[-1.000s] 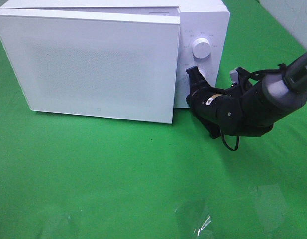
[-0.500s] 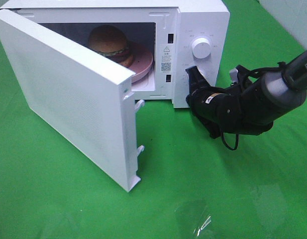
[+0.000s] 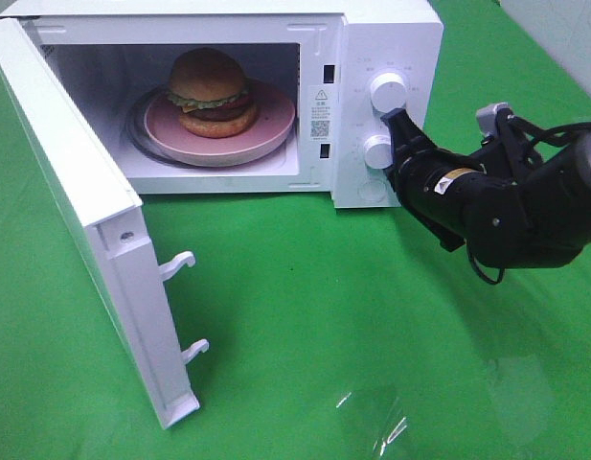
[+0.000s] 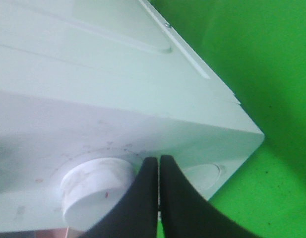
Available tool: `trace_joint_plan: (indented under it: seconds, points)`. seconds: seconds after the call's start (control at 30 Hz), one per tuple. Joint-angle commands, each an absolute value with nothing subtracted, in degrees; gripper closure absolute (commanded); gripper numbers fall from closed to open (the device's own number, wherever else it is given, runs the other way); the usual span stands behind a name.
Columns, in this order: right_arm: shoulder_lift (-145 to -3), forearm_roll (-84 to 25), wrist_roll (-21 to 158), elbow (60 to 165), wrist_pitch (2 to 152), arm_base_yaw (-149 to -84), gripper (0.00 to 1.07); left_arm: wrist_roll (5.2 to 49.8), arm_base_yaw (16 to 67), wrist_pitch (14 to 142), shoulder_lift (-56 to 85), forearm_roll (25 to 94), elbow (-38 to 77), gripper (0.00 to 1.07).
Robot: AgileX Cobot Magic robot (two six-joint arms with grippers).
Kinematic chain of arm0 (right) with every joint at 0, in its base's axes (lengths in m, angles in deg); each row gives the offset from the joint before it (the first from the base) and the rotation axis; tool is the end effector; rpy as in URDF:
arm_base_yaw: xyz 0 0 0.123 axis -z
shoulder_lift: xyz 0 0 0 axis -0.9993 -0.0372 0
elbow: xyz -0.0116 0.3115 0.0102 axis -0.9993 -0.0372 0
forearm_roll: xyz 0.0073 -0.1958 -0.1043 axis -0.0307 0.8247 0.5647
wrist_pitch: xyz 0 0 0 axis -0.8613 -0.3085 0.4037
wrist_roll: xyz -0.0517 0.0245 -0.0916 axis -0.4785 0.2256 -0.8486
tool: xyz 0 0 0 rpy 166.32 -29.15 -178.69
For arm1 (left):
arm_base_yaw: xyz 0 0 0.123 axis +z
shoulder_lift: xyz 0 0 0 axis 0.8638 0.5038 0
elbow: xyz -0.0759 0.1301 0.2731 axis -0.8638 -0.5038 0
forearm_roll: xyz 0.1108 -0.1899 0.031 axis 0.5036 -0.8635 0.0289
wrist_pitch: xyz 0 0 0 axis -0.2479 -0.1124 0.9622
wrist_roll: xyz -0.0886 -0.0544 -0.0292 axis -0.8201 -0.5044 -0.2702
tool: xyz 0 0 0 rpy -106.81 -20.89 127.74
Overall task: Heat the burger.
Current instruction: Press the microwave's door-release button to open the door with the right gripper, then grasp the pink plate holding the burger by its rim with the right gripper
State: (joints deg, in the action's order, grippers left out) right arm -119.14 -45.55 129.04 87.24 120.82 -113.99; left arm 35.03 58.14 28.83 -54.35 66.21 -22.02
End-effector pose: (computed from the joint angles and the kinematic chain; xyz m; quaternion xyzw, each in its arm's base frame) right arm 0.3428 0.1435 0.1611 0.3441 0.7434 0.3561 0.4496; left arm -0.0446 -0.0119 0.2563 0.0982 0.8418 -0.0255 0.5302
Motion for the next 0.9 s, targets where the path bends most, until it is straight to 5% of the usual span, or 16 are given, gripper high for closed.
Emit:
trace_joint_plan:
  seconds: [0.03, 0.63, 0.9]
  points:
    - [-117.0, -42.5, 127.4, 85.2, 121.2, -113.9, 1.07, 34.8, 58.4, 29.5, -54.8, 66.0, -22.1, 1.06]
    - [-104.5, -18.7, 112.5, 81.7, 106.8, -113.9, 1.03, 34.8, 58.4, 29.5, -54.8, 66.0, -22.1, 1.06]
    - [-101.3, 0.3, 107.3, 88.8, 85.6, -113.9, 1.0, 34.8, 58.4, 29.5, -54.8, 66.0, -22.1, 1.06]
